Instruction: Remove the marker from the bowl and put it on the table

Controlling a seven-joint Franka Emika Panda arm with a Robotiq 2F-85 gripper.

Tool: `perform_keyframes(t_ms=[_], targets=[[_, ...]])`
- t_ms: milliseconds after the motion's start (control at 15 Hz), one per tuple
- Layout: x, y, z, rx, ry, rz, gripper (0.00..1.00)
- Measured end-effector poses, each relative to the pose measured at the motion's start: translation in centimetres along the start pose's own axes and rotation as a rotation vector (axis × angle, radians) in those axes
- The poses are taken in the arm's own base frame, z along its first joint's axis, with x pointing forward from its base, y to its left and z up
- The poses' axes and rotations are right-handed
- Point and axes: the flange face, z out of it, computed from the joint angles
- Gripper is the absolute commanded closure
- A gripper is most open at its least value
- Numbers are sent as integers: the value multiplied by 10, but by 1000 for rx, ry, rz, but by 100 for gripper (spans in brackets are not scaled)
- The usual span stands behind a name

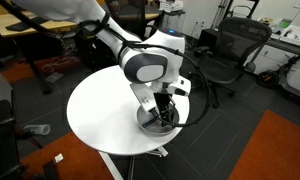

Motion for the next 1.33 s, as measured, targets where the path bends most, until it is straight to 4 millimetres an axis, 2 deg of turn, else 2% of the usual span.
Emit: perform_keyframes(t_ms=[400,533,667,1000,1133,1333], targets=[[6,-1,2,-1,6,-2,88],[8,0,2,-2,8,-2,100],[8,0,2,-2,8,-1,95],[10,0,-1,-2,11,0,95],[12,0,-10,-2,24,0,95],[15,-1,-34,1,41,1,95]])
